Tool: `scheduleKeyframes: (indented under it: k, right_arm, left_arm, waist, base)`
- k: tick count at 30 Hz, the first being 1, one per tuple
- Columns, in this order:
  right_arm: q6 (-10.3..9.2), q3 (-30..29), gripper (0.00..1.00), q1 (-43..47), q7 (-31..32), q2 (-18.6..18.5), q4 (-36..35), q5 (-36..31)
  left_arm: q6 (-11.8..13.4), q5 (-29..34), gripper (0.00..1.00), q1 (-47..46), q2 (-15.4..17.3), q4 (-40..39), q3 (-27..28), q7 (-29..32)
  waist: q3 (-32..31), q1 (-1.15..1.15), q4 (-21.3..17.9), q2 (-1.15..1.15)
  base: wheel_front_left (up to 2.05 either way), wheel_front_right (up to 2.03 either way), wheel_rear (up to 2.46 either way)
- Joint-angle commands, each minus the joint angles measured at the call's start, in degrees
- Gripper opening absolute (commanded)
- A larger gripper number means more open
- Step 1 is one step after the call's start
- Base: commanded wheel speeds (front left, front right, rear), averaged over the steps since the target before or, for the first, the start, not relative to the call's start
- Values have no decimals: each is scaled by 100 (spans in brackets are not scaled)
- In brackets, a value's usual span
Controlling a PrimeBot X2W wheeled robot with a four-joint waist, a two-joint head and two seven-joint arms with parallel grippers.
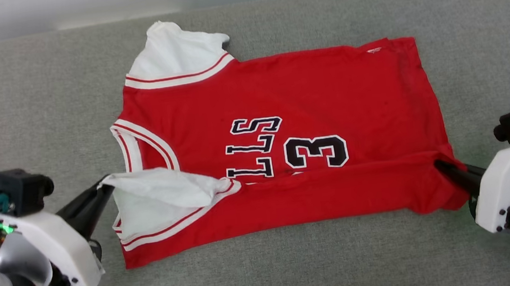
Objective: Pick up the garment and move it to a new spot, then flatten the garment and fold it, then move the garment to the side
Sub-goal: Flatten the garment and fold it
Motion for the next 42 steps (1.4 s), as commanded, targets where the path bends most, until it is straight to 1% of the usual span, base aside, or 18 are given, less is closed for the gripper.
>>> scheduleKeyframes:
  k: [1,3,6,10,13,14,15,16,17,19,21,23,25,29,31,36,40,42]
  right_arm:
    - [-2,-43,0,-164,70,72,67,-112]
    - [-2,-41,0,-213,114,111,98,-185]
    - [-2,-89,0,-376,208,223,191,-350]
    - [-2,-103,0,-493,300,330,312,-523]
    - [-2,-84,0,-526,353,380,408,-648]
    - [-2,-106,0,-528,371,396,466,-698]
    - [-3,-125,0,-528,382,415,508,-742]
    - [-3,-123,28,-539,396,440,541,-787]
    - [-3,-156,100,-551,371,475,568,-842]
    - [-2,-184,100,-549,348,531,607,-959]
    - [-3,-167,100,-511,337,509,612,-1130]
    - [-2,-218,100,-431,278,555,633,-1257]
    - [-2,-199,100,-330,252,637,612,-1348]
    - [-2,-240,100,-106,171,595,540,-1716]
    - [-2,-363,100,30,166,641,483,-1861]
    - [-2,-667,100,411,370,781,170,-2400]
    - [-2,-899,100,711,602,1002,-174,-2816]
    - [-2,-1027,100,850,721,1163,-368,-2905]
  left_arm:
    - [-54,109,0,-238,-52,167,-60,75]
    - [-93,150,0,-343,-90,289,-140,148]
    - [-221,301,0,-685,-241,671,-303,239]
    - [-336,448,0,-1001,-483,1208,-471,203]
    - [-307,432,0,-1186,-744,1618,-493,119]
    - [-283,443,33,-1241,-832,1748,-487,61]
    - [-262,485,91,-1291,-898,1881,-502,16]
    - [-255,529,100,-1336,-970,1992,-521,-38]
    - [-222,527,100,-1374,-1059,2101,-515,-111]
    - [-194,513,100,-1431,-1228,2268,-465,-325]
    - [-150,520,100,-1415,-1337,2418,-424,-528]
    - [-59,483,100,-1326,-1462,2517,-344,-748]
    - [50,527,100,-1166,-1500,2566,-320,-920]
    - [308,466,100,-759,-1561,2388,-254,-1136]
    - [474,404,100,-466,-1563,2236,-239,-1125]
    - [938,376,100,188,-1431,1695,-307,-902]
    - [1311,420,100,638,-1288,1264,-353,-709]
    - [1424,446,100,793,-1214,1068,-442,-556]
  waist:
    - [160,-1,-36,0]
    - [204,-1,-40,0]
    - [305,-1,-47,0]
    - [351,-1,-32,0]
    - [340,-1,-18,0]
    - [322,-1,-14,0]
    - [297,-1,-11,0]
    - [273,-1,-8,0]
    - [242,-1,-5,0]
    - [155,-1,4,0]
    - [58,-1,10,0]
    - [-71,-1,23,0]
    - [-214,-1,14,0]
    - [-494,-1,34,0]
    - [-612,-1,56,0]
    - [-792,-1,91,0]
    - [-837,-1,99,0]
    - [-838,-1,95,0]
  base:
    - [0,0,0]
    - [0,0,0]
    - [0,0,0]
    - [0,0,0]
    - [0,0,0]
    - [0,0,0]
    - [0,0,0]
    - [0,0,0]
    - [0,0,0]
    - [0,0,0]
    - [0,0,0]
    - [0,0,0]
    - [0,0,0]
    - [0,0,0]
    - [0,0,0]
    - [0,0,0]
    - [0,0,0]
    - [0,0,0]
